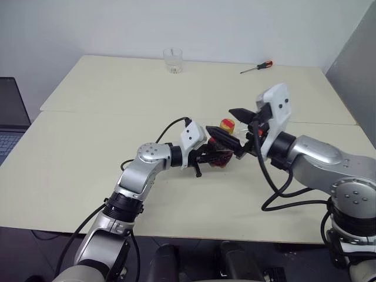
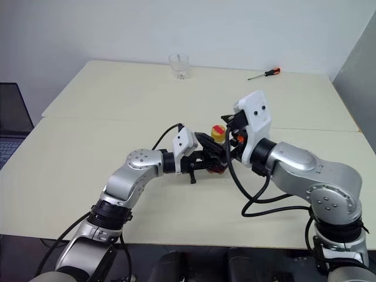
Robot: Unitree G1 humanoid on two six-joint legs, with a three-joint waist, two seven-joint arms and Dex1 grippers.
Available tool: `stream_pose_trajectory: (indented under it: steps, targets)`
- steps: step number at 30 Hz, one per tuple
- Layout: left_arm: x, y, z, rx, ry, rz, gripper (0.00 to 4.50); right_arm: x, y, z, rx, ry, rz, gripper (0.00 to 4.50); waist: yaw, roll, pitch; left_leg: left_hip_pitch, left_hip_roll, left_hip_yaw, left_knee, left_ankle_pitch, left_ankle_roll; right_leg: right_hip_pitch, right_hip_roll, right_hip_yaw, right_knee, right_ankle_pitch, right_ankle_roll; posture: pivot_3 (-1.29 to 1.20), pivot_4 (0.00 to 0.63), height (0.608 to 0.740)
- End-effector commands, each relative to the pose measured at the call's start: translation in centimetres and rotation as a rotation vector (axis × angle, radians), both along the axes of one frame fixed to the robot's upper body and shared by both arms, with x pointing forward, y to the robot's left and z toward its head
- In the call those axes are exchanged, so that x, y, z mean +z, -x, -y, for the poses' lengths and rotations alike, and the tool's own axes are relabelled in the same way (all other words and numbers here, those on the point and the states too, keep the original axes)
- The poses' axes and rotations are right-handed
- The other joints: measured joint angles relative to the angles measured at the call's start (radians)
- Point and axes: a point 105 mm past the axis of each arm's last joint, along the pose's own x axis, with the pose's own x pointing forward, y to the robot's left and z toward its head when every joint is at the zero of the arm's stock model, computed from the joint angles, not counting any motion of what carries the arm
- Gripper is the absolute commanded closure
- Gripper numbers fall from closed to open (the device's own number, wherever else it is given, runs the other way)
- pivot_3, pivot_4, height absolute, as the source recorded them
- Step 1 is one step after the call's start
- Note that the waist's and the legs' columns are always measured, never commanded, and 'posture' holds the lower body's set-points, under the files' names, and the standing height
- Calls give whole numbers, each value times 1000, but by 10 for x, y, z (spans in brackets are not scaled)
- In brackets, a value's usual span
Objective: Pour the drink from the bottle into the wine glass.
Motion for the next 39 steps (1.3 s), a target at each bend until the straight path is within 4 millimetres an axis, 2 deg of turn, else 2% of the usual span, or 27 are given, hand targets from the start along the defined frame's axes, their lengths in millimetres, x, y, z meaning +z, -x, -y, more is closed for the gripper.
stream_pose_trajectory:
  steps: [1,16,25,29,39]
  targets:
    - [20,3,4,-18,34,75,3851,10,-5,7,-73,-22,59,0,0,0,0,0,0,0,0,0,0,0,0,0,0,0,0,0,150,740]
    - [21,1,-1,0,32,83,3852,5,-28,15,-155,-48,48,0,0,0,0,0,0,0,0,0,0,0,0,-1,0,2,-3,0,150,740]
    - [21,1,-2,6,30,81,3852,5,-21,27,-124,-52,48,0,0,0,0,0,0,0,0,0,0,0,0,-1,0,2,-3,0,150,740]
    - [19,1,-1,2,27,77,3852,6,-12,26,-53,-57,44,0,0,0,0,0,0,0,0,0,0,0,0,-2,0,2,-3,0,150,740]
    - [20,1,-1,5,30,76,3852,6,-7,17,-2,-80,40,0,0,0,0,0,0,0,0,0,0,0,1,-1,0,1,-2,0,150,740]
